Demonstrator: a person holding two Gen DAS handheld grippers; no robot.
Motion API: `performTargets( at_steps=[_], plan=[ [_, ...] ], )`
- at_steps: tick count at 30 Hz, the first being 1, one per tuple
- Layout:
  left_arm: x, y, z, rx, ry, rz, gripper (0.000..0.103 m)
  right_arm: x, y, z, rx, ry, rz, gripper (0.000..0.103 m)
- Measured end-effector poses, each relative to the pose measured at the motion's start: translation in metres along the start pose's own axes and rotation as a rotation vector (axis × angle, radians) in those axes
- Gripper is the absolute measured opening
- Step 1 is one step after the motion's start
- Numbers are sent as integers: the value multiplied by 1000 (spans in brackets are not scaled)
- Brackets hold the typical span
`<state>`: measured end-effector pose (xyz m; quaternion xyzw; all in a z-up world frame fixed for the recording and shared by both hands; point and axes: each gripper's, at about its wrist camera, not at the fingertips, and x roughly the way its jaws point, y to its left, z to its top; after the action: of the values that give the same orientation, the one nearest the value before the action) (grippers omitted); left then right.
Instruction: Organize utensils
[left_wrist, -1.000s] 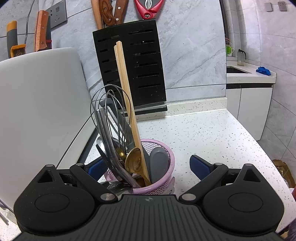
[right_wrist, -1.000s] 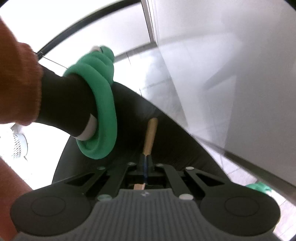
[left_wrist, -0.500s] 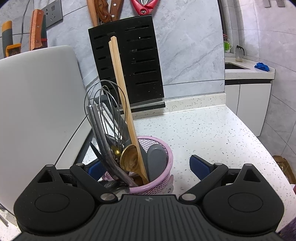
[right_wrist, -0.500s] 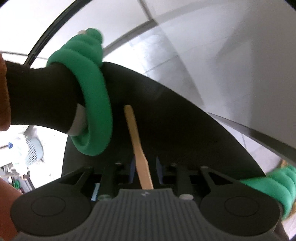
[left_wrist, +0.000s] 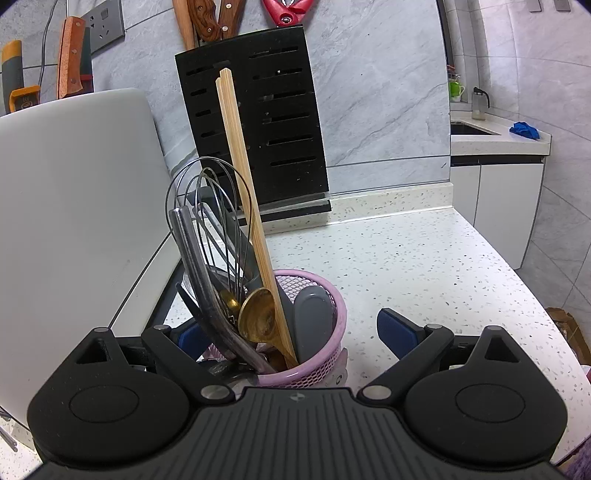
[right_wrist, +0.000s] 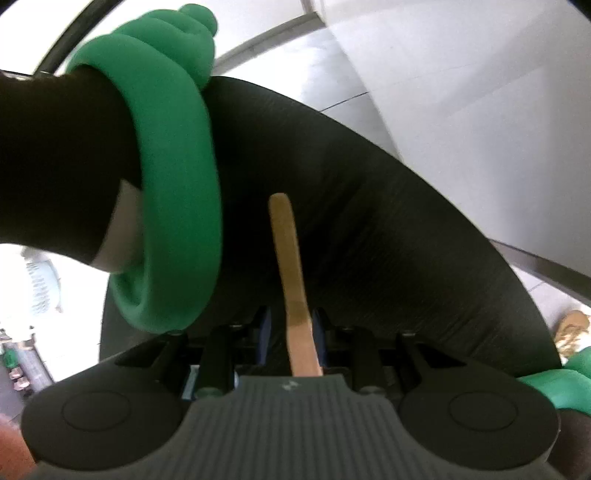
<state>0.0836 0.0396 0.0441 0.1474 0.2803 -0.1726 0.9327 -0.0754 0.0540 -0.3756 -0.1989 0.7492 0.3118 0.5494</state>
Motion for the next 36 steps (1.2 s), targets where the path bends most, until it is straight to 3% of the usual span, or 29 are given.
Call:
performTargets(
  at_steps=[6, 8, 9, 15, 16, 25, 28, 29, 30, 31, 34, 36],
  plan=[
    [1, 1, 0, 1, 3, 1, 103, 8, 6, 0, 7, -7, -34, 20],
    [2, 0, 1, 0, 2, 4, 103, 3, 3, -4, 9, -10, -59, 9],
    [2, 0, 1, -1, 0, 4, 103, 3, 2, -5, 8, -12, -64, 9],
    [2, 0, 0, -1, 0, 6, 103, -2, -4, -7, 19, -28, -40, 5],
    [2, 0, 0, -1, 0, 5, 103, -6, -8, -8, 24, -27, -27, 0],
    [-1, -1, 2, -3, -14, 8, 103, -19, -20, -7, 49, -75, -9, 0],
    [0, 0, 2, -1, -12, 7, 103, -20, -21, -7, 60, -78, 36, 0],
    [0, 0, 2, -1, -10, 8, 103, -19, -20, -7, 58, -73, 47, 12],
    [0, 0, 2, -1, -8, 8, 103, -18, -19, -7, 61, -56, 60, 42],
    [1, 0, 2, -1, -8, 8, 103, -15, -18, -7, 68, -46, 63, 49],
    [1, 0, 2, -2, -8, 10, 103, -6, -12, -8, 55, -10, 23, 37],
    [2, 0, 2, -3, -7, 10, 103, 1, -7, -7, 59, 0, 5, 36]
  ],
)
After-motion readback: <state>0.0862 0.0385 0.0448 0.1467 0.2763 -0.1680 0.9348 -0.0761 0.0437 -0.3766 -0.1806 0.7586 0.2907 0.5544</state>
